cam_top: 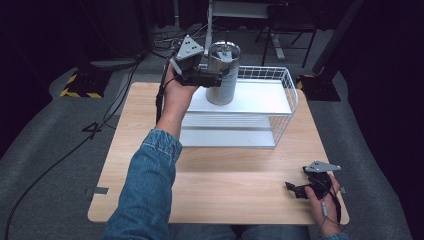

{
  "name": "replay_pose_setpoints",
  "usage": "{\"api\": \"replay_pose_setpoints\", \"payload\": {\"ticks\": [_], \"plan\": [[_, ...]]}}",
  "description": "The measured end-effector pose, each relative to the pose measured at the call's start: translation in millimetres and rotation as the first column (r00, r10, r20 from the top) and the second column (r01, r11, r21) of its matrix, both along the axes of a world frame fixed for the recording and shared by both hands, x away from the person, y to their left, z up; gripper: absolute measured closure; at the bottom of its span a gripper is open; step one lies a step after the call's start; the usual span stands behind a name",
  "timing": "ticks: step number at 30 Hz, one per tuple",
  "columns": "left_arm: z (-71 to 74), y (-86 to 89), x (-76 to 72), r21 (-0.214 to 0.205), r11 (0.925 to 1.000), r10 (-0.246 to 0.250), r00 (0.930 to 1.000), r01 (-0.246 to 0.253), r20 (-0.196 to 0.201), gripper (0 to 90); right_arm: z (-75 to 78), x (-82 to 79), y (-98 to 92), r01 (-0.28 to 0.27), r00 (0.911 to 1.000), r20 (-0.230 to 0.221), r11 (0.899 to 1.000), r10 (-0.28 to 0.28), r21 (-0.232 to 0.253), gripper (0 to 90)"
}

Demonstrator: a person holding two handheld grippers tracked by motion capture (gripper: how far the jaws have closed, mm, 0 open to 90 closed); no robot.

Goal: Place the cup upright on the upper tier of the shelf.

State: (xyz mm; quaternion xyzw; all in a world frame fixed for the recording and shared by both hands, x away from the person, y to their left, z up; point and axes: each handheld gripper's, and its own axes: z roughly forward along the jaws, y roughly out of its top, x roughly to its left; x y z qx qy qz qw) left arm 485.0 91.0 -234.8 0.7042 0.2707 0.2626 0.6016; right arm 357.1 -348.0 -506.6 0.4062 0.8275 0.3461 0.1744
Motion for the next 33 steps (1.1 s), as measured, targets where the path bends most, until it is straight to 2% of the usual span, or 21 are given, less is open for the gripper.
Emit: {"api": "replay_pose_setpoints", "payload": {"ticks": [3, 4, 6, 7, 8, 9, 13, 16, 18, 19, 20, 22, 25, 26, 27, 30, 31, 33], "plan": [[3.5, 8.2, -12.4, 0.011, 0.9996, -0.025, 0.9996, 0.025, 0.008, 0.0, 0.0, 0.2, -0.2, -0.001, 1.0000, -0.002, 1.000, 0.001, -0.001, 0.5], [3.5, 8.2, -12.4, 0.011, 0.9996, -0.025, 0.9996, 0.025, 0.008, 0.0, 0.0, 0.2, -0.2, -0.001, 1.0000, -0.002, 1.000, 0.001, -0.001, 0.5], [6.0, 13.9, -23.7, 0.014, 0.9989, -0.045, 0.9988, 0.045, 0.018, 0.0, 0.0, 0.2, -0.2, -0.002, 1.0000, -0.002, 1.000, 0.002, -0.001, 0.5], [6.0, 13.9, -23.7, 0.014, 0.9989, -0.045, 0.9988, 0.045, 0.018, 0.0, 0.0, 0.2, -0.2, -0.002, 1.0000, -0.002, 1.000, 0.002, -0.001, 0.5], [7.6, 17.3, -32.4, 0.023, 0.9981, -0.058, 0.9981, 0.057, 0.020, 0.0, 0.0, 0.2, -0.3, -0.002, 1.0000, -0.003, 1.000, 0.002, -0.001, 0.5], [7.6, 17.3, -32.4, 0.023, 0.9981, -0.058, 0.9981, 0.057, 0.020, 0.0, 0.0, 0.2, -0.3, -0.002, 1.0000, -0.003, 1.000, 0.002, -0.001, 0.5], [7.6, 25.1, -53.4, 0.024, 0.9937, -0.110, 0.9937, 0.110, 0.020, 0.0, 0.0, 0.2, -0.2, -0.002, 1.0000, -0.003, 1.000, 0.002, -0.001, 0.5], [6.5, 29.4, -63.7, 0.022, 0.9908, -0.134, 0.9908, 0.134, 0.017, 0.0, 0.0, 0.3, -0.3, -0.002, 1.0000, -0.003, 1.000, 0.002, 0.000, 0.5], [3.8, 35.2, -79.6, 0.022, 0.9885, -0.150, 0.9885, 0.150, 0.017, 0.0, 0.0, 0.3, -0.3, -0.002, 1.0000, -0.003, 1.000, 0.002, 0.000, 0.5], [3.8, 35.2, -79.6, 0.022, 0.9885, -0.150, 0.9885, 0.150, 0.017, 0.0, 0.0, 0.3, -0.3, -0.002, 1.0000, -0.003, 1.000, 0.002, 0.000, 0.5], [0.6, 39.0, -89.9, 0.027, 0.9879, -0.154, 0.9880, 0.153, 0.017, 0.0, 0.1, 0.6, -0.2, -0.004, 1.0000, -0.006, 1.000, 0.004, 0.000, 0.3], [-1.5, 40.7, -94.5, 0.030, 0.9872, -0.157, 0.9875, 0.156, 0.015, 0.0, 0.1, 0.8, -0.2, -0.006, 1.0000, -0.005, 1.000, 0.006, -0.001, 0.3], [-13.2, 47.6, -112.7, 0.038, 0.9855, -0.166, 0.9861, 0.166, 0.005, 0.0, 0.1, 0.9, -0.1, -0.006, 1.0000, -0.005, 1.000, 0.006, -0.001, 0.3], [-13.2, 47.6, -112.7, 0.038, 0.9855, -0.166, 0.9861, 0.166, 0.005, 0.1, 0.1, 0.9, -0.1, -0.006, 1.0000, -0.005, 1.000, 0.006, -0.001, 0.3], [-20.8, 51.1, -120.3, 0.044, 0.9839, -0.173, 0.9849, 0.173, -0.007, 0.2, 0.1, 0.9, -0.1, -0.006, 1.0000, -0.005, 1.000, 0.006, -0.001, 0.3], [-33.3, 55.1, -129.2, 0.079, 0.9806, -0.178, 0.9838, 0.179, -0.027, 0.5, 0.1, 0.9, -0.1, -0.006, 1.0000, -0.005, 1.000, 0.006, -0.001, 0.3], [-33.3, 55.1, -129.2, 0.079, 0.9806, -0.178, 0.9838, 0.179, -0.027, 0.5, 0.1, 0.9, -0.1, -0.007, 1.0000, -0.005, 1.000, 0.007, -0.001, 0.3], [-44.8, 59.7, -136.5, 0.093, 0.9779, -0.183, 0.9820, 0.187, -0.046, 0.5, 0.0, 1.2, 0.0, -0.009, 0.9999, -0.005, 1.000, 0.009, 0.000, 0.2]]}}
